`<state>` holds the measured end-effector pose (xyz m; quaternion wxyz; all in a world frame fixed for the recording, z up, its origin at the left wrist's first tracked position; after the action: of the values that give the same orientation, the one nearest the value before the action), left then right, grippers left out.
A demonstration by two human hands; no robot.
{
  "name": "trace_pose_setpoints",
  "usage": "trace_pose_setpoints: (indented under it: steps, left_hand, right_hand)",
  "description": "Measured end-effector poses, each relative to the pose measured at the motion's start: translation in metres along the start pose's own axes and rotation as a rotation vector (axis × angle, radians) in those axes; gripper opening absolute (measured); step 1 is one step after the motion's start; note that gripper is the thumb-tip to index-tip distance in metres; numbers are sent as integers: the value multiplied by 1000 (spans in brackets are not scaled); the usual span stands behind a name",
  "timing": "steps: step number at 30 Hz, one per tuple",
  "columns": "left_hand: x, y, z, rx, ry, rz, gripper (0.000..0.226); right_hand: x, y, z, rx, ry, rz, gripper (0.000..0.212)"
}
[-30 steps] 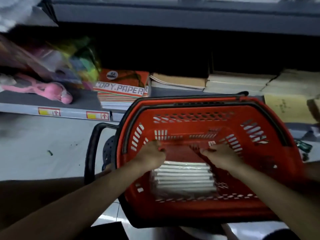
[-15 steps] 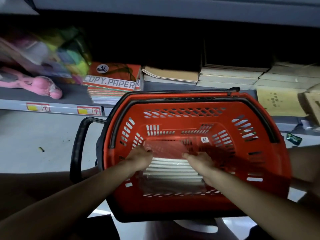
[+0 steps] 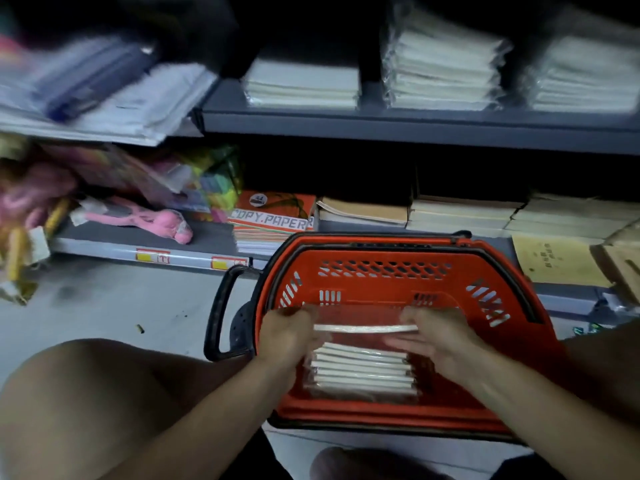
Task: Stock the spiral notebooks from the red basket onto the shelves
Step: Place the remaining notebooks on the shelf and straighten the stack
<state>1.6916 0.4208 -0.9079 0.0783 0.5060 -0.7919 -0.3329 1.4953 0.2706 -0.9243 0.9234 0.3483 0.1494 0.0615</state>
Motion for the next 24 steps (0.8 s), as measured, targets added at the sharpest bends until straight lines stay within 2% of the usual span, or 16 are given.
trace_pose_setpoints:
  steps: [2,5,7,8,13,19,24]
  left_hand:
    - [-4,23,-15,20,124,49,11]
    - [-9,53,-36,53,285,136,31]
    - [-11,70,-54,91,367,202,32]
    - [-12,78,-63,110,416,232,28]
    - [-13,105,-105,219,631,386,38]
    - [-31,103,-141,409,636,445,53]
    - [-39,89,-154,454,656,457,55]
  right_hand:
    - [-12,19,22,-43,-74,56,8]
    - [-33,51,48,-133,-151,104,12]
    - [-47,70,64,-218,-186,114,19]
    - [-52,80,72,-274,-199,124,18]
    - [-56,119,113,-483,-303,172,15]
    - [-37,139,150,-663,-398,309,26]
    - [-12,126,164,-733,-392,344,43]
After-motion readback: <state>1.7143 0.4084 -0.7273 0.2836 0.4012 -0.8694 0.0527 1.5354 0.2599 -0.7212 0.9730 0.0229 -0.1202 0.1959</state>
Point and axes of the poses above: each hand's wrist, its own y-axis away from the middle knuckle, its own x-axis out of the palm, z = x × y, the point moved 10 cm from there along -y, towards the middle knuckle, and after that the axes turned 12 degrees about -z, right-handed, at the moved point
